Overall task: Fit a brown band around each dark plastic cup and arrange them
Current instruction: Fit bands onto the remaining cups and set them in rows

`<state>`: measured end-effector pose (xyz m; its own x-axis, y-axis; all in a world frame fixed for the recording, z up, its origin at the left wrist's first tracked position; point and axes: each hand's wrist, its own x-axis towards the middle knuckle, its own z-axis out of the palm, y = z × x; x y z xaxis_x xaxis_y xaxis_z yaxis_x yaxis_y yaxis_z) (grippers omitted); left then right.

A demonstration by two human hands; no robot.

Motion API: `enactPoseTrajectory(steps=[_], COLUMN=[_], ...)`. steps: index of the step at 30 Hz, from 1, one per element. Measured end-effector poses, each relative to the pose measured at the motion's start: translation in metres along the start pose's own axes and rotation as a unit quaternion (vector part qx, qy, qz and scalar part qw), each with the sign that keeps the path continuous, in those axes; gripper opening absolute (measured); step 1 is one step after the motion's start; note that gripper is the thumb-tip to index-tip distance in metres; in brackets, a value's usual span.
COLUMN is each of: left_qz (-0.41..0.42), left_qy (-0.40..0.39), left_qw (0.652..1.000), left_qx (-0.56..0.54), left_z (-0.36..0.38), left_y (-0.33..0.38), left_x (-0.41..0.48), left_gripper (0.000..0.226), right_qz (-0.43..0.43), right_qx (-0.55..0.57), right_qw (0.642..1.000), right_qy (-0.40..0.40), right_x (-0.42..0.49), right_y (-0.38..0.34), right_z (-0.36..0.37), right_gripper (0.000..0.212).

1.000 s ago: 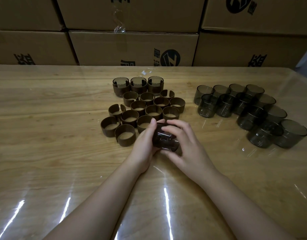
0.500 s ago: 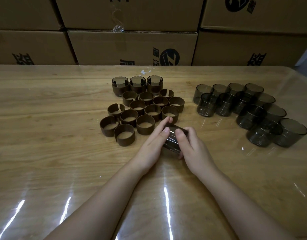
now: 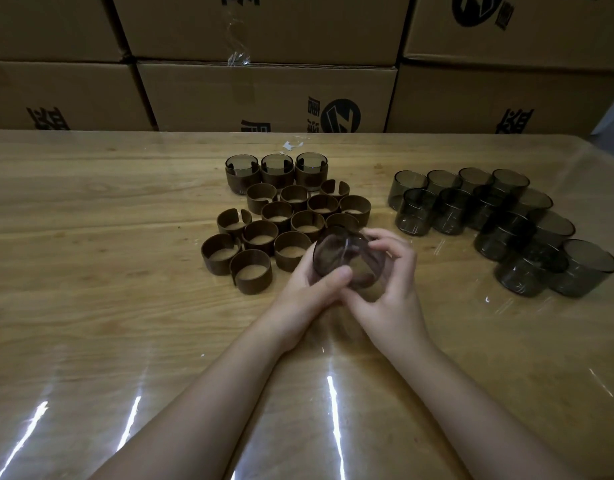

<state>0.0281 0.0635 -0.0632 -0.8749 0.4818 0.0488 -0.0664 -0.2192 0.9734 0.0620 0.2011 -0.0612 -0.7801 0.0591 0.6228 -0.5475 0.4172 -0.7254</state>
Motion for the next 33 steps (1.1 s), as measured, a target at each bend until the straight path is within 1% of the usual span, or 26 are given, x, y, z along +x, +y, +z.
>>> enactPoseTrajectory(steps=[1,3,5,7,10,14,16,20,22,25,27,30,33], left_qz=[0.005,0.027,0.059,0.093,0.125,0.104,0.097,0.098,0.093,0.066,0.051,0.032,0.019], left_qy=[0.004,0.042,0.083,0.103,0.111,0.099,0.094,0.073,0.061,0.058,0.065,0.068,0.038], left_qw=[1.0,0.998,0.991,0.983,0.973,0.972,0.974,0.98,0.983,0.991,0.995,0.997,0.991], left_qx=[0.007,0.036,0.083,0.12,0.159,0.187,0.184,0.16,0.143,0.1,0.06,-0.03,-0.124], left_z=[0.002,0.005,0.008,0.012,0.015,0.014,0.013,0.015,0.014,0.011,0.011,0.009,0.007], left_y=[0.0,-0.001,-0.002,-0.002,-0.003,-0.005,-0.005,-0.002,0.0,0.0,-0.001,-0.003,-0.001], left_x=[0.0,-0.001,-0.001,0.0,-0.002,-0.003,-0.004,-0.004,-0.004,-0.003,-0.001,0.001,-0.001], left_gripper=[0.082,0.069,0.059,0.059,0.063,0.074,0.073,0.062,0.058,0.062,0.064,0.06,0.061], right_qz=[0.009,0.055,0.088,0.097,0.123,0.167,0.176,0.22,0.226,0.228,0.218,0.169,0.125], right_qx=[0.017,0.02,-0.021,-0.057,-0.084,-0.091,-0.083,-0.034,-0.003,0.063,0.088,0.056,0.016], right_qw=[1.0,0.998,0.994,0.991,0.984,0.976,0.975,0.966,0.966,0.965,0.967,0.98,0.988], right_qy=[0.004,-0.018,-0.055,-0.079,-0.094,-0.107,-0.11,-0.129,-0.126,-0.112,-0.098,-0.089,-0.085], right_x=[0.0,-0.001,-0.002,-0.004,-0.004,-0.003,-0.002,0.0,0.0,0.0,0.0,-0.002,-0.003], right_y=[0.0,0.001,0.002,0.005,0.005,0.005,0.006,0.011,0.012,0.01,0.008,0.003,0.001], right_z=[0.001,-0.001,-0.003,-0.001,0.003,0.002,0.001,-0.003,-0.004,-0.002,-0.002,-0.003,-0.004], right_gripper=[0.068,0.079,0.09,0.094,0.087,0.089,0.086,0.073,0.069,0.062,0.061,0.067,0.067])
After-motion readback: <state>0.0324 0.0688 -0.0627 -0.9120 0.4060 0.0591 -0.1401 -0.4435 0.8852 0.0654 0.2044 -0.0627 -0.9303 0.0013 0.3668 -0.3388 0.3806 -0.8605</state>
